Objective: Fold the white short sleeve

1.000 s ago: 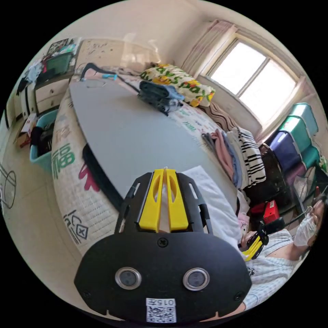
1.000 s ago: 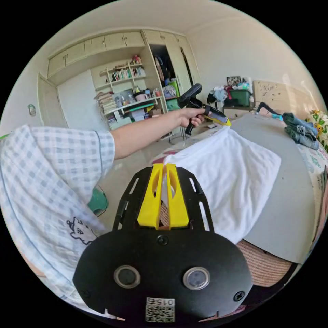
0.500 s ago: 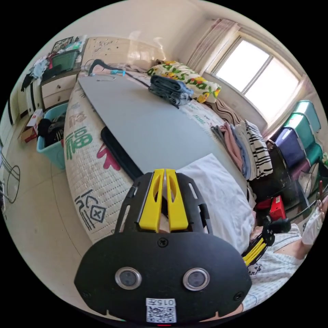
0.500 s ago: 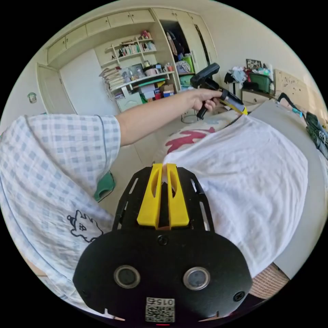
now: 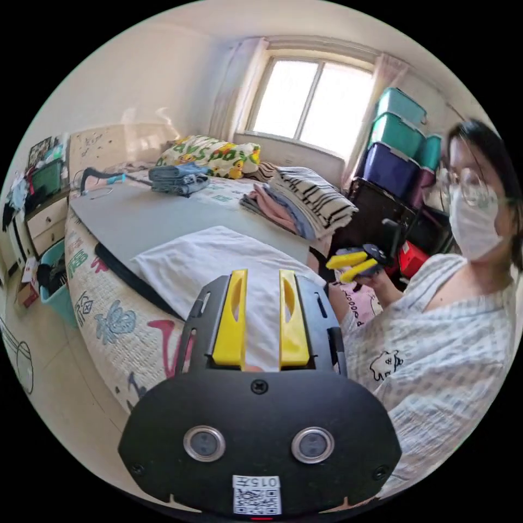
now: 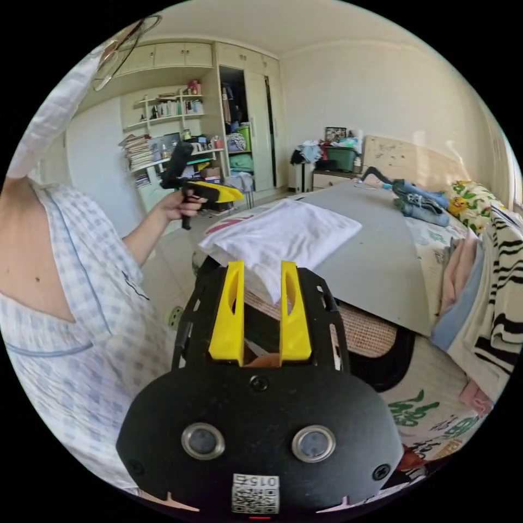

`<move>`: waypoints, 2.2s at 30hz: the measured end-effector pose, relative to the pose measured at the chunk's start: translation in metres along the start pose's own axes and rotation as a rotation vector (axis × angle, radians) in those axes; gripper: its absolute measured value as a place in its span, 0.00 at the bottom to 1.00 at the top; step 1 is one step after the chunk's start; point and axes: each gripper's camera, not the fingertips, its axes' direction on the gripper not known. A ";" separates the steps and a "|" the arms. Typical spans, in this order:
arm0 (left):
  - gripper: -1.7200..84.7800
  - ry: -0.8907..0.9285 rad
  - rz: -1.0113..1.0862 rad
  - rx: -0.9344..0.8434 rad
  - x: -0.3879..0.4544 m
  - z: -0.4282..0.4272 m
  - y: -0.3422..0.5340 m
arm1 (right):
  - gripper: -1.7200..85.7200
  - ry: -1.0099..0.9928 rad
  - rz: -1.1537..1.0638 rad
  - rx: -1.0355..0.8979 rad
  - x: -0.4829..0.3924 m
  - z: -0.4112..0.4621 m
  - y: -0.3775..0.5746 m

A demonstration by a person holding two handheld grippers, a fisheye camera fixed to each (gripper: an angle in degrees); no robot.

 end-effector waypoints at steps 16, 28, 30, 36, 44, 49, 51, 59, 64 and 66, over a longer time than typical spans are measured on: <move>0.03 -0.286 0.036 -0.039 0.097 0.034 0.062 | 0.01 0.135 0.047 -0.011 -0.015 0.062 -0.009; 0.03 -0.263 0.035 -0.103 0.112 0.037 0.087 | 0.05 0.129 -0.007 -0.103 -0.034 0.059 -0.021; 0.04 -0.276 0.046 -0.126 0.114 0.031 0.089 | 0.08 0.115 -0.008 -0.091 -0.035 0.047 -0.028; 0.08 -0.160 0.047 -0.017 0.111 0.003 0.086 | 0.10 0.034 -0.058 -0.001 -0.048 0.022 -0.069; 0.04 -0.229 -0.106 -0.129 0.065 0.013 0.097 | 0.02 -0.003 0.004 -0.204 -0.038 0.038 -0.112; 0.04 -0.170 -0.078 -0.094 0.053 -0.009 0.085 | 0.02 -0.114 0.055 -0.107 -0.028 -0.015 -0.144; 0.05 -0.140 -0.051 0.024 0.036 -0.039 0.065 | 0.03 -0.146 0.099 -0.022 -0.011 -0.046 -0.165; 0.14 -0.068 -0.136 0.059 -0.098 -0.043 -0.032 | 0.14 -0.312 0.357 0.010 0.107 -0.063 -0.308; 0.16 -0.058 -0.236 -0.076 -0.181 0.005 -0.072 | 0.17 -0.330 0.502 -0.138 0.145 -0.015 -0.379; 0.17 -0.041 -0.251 -0.155 -0.210 0.030 -0.083 | 0.18 -0.323 0.529 -0.214 0.149 0.004 -0.401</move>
